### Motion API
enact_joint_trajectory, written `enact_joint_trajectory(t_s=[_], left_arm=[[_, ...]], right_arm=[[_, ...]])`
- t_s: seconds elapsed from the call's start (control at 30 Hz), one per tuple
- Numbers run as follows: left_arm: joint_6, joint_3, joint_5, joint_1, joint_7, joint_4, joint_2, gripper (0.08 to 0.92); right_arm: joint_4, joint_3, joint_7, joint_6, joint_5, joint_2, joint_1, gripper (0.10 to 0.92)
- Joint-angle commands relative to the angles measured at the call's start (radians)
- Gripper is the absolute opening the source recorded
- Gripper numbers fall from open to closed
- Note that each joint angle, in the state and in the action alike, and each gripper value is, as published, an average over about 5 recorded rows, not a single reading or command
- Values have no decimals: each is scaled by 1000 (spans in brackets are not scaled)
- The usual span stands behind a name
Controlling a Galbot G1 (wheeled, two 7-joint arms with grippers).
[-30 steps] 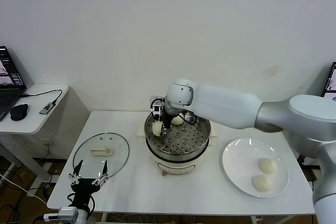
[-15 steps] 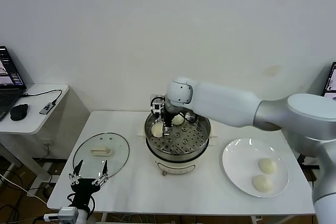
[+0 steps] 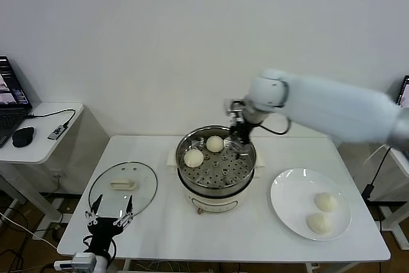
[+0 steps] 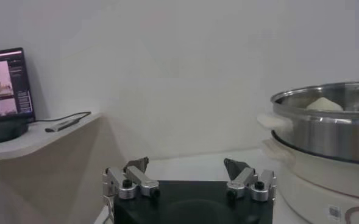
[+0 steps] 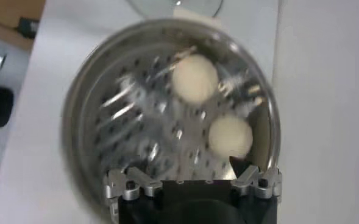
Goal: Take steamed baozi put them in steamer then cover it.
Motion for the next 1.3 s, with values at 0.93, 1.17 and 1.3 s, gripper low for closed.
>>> enact_joint_trajectory(t_s=[0.93,1.17,1.3], left_arm=[[4,-15,34,9,1,7,-3,823],[3,-16,38,14,1,9,-6,823],[2,-16,40,14,0,11,-8,823]], right_arm=[[95,634,-13,241,-517,-492,-922,823],[66,635,-8,226,-524,-465,-947,823],[51,637,-4,226,-523,-454,-955,823]])
